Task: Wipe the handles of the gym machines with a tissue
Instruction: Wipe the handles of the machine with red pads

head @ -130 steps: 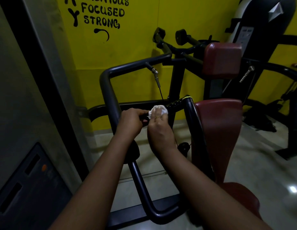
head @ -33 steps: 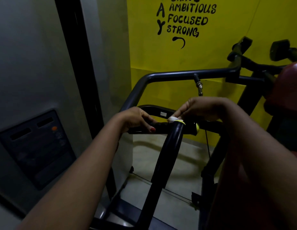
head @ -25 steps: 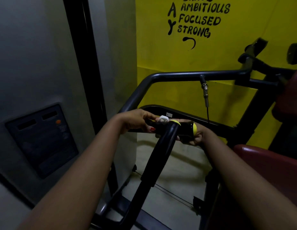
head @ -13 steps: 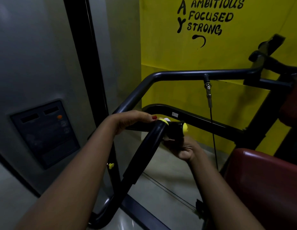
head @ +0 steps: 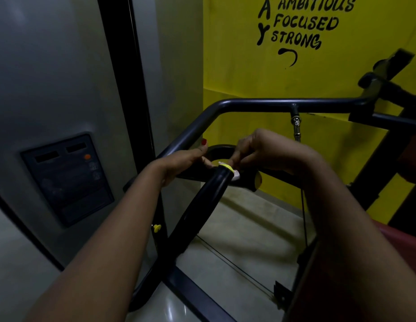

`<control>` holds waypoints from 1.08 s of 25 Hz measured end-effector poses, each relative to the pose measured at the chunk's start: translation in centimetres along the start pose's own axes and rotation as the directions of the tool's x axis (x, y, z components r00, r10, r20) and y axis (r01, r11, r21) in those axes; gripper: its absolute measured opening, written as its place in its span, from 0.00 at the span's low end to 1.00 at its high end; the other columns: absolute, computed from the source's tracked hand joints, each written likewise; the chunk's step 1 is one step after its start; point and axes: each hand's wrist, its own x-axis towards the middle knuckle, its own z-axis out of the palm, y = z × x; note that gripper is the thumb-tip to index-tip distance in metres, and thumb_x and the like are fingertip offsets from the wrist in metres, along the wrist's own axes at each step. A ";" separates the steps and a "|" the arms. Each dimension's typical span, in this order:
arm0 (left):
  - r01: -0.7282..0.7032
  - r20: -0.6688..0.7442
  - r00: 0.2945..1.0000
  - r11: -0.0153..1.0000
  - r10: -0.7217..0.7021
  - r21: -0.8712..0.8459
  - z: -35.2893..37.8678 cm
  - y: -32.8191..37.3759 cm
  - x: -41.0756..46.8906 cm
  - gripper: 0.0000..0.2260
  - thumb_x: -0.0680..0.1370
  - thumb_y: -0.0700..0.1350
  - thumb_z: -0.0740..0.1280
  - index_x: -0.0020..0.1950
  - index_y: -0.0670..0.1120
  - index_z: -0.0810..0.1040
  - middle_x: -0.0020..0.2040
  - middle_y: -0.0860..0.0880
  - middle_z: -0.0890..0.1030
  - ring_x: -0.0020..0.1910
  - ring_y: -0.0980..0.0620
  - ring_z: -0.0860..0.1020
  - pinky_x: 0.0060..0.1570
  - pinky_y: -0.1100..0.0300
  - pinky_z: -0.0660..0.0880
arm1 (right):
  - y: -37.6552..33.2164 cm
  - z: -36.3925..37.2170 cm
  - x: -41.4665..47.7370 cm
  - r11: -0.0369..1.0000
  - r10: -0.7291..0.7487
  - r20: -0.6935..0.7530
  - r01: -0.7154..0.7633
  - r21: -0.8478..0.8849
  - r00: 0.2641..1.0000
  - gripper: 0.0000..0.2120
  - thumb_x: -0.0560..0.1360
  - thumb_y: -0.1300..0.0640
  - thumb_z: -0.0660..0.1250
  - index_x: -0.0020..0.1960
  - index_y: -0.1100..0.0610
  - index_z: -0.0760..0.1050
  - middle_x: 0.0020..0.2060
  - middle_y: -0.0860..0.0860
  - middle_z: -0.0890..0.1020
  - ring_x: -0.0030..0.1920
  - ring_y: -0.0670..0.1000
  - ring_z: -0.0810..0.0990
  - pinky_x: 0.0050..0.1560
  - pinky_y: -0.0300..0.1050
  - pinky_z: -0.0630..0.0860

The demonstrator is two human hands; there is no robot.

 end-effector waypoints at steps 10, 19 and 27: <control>-0.022 -0.184 0.983 0.998 0.010 -0.062 0.7 0.1 0.6 0.33 0.73 0.74 0.48 0.41 0.50 0.81 0.48 0.41 0.83 0.48 0.46 0.81 0.57 0.51 0.74 | -2.9 3.2 5.6 0.974 -0.012 0.256 0.069 -0.215 0.967 0.07 0.72 0.63 0.70 0.44 0.55 0.85 0.48 0.55 0.84 0.50 0.58 0.81 0.55 0.54 0.77; 0.001 -0.127 0.992 1.000 -0.004 -0.024 1.1 0.3 1.1 0.33 0.78 0.69 0.47 0.35 0.47 0.79 0.34 0.53 0.81 0.40 0.54 0.77 0.53 0.57 0.67 | -1.1 0.9 1.9 0.936 -0.067 0.090 0.094 -0.339 0.994 0.11 0.74 0.63 0.69 0.53 0.51 0.81 0.50 0.50 0.82 0.49 0.52 0.81 0.52 0.52 0.79; -0.036 -0.119 0.992 0.999 0.035 -0.004 1.5 -0.1 1.3 0.26 0.77 0.66 0.56 0.35 0.48 0.79 0.36 0.51 0.80 0.40 0.53 0.77 0.55 0.54 0.70 | -1.2 4.7 -1.6 0.843 -0.237 -0.177 0.112 -0.527 0.955 0.04 0.74 0.58 0.70 0.48 0.56 0.82 0.52 0.50 0.78 0.51 0.49 0.76 0.50 0.42 0.74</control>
